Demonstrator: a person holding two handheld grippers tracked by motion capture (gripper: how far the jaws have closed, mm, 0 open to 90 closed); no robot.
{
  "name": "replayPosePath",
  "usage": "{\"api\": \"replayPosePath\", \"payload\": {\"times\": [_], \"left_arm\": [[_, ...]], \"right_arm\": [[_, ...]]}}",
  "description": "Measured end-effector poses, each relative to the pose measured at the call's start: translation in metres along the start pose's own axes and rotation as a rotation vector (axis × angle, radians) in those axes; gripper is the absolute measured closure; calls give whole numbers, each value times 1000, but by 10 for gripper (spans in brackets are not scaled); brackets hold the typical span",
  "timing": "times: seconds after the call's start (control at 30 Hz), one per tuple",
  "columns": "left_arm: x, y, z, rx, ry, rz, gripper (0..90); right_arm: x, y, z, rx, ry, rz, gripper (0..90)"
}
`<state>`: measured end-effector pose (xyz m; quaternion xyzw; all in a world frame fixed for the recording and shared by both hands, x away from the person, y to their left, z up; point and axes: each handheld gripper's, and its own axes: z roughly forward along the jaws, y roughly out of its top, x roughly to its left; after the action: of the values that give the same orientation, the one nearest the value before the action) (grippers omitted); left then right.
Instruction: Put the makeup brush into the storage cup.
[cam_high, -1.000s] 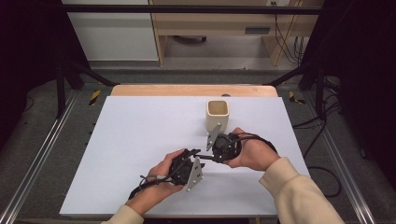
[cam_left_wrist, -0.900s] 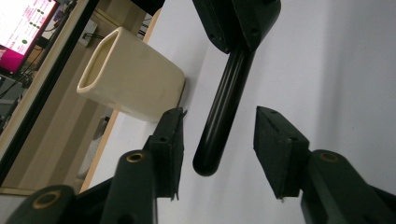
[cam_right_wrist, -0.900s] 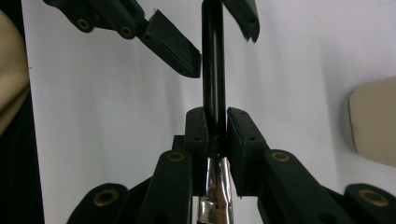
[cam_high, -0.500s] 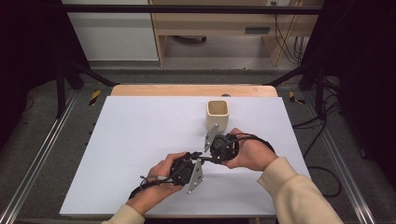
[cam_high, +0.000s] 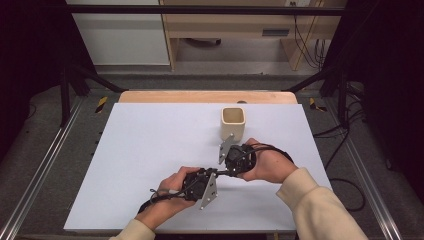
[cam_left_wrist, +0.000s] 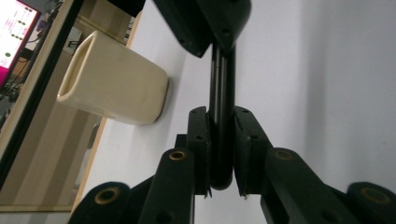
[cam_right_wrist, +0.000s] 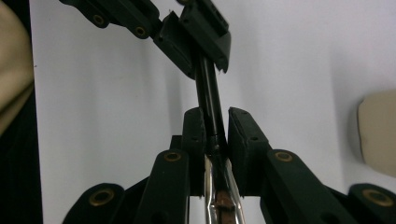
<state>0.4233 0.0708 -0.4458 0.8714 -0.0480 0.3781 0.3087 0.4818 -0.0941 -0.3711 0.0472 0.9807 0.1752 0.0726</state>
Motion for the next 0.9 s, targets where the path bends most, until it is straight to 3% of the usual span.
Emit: {"api": "replayPosePath", "payload": {"times": [0.13,0.2,0.27,0.3,0.37,0.4,0.43,0.47,0.5,0.53,0.57,0.6,0.63,0.67,0.77,0.8,0.83,0.87,0.9], "left_arm": [[-3,-1,0,-10,-4,-8,787],[-3,-3,1,-10,-8,-9,787],[-3,-5,1,-1,-5,-9,787],[2,-8,-3,59,-3,41,787],[2,-9,-4,70,4,43,787],[2,-15,-4,57,16,1,787],[-3,-18,0,-11,29,-97,787],[4,-19,-8,75,26,-16,787],[4,-19,-8,75,26,-16,787],[-1,-22,-5,2,49,-113,787],[0,-25,-6,6,56,-122,787],[1,-28,-8,18,63,-123,787],[3,-30,-11,34,68,-121,787],[5,-33,-13,43,75,-127,787],[12,-45,-18,50,112,-199,787],[12,-45,-18,50,112,-199,787],[16,-50,-21,58,120,-240,788],[16,-50,-21,58,120,-240,788],[18,-55,-25,66,135,-277,788]], "right_arm": [[-1,-2,2,-31,-2,-20,702],[-1,-3,1,-51,-30,-18,598],[-1,-4,0,-60,-30,-13,567],[-1,-5,-3,-85,-51,5,506],[-1,-7,-5,-96,-59,15,484],[-1,-11,-6,-124,-87,38,377],[-1,-13,-6,-133,-117,66,308],[1,-16,-4,-153,-154,95,265],[2,-18,-4,-170,-180,107,238],[2,-18,-4,-170,-180,107,238],[5,-23,-5,-213,-214,142,175],[5,-23,-5,-213,-214,142,175],[8,-27,-7,-244,-258,174,135],[8,-27,-7,-244,-258,174,135],[11,-32,-11,-322,-326,261,69],[12,-33,-11,-363,-338,295,56],[14,-34,-11,-394,-349,317,54],[16,-34,-10,-421,-363,328,53],[19,-35,-9,-434,-382,333,54]]}}
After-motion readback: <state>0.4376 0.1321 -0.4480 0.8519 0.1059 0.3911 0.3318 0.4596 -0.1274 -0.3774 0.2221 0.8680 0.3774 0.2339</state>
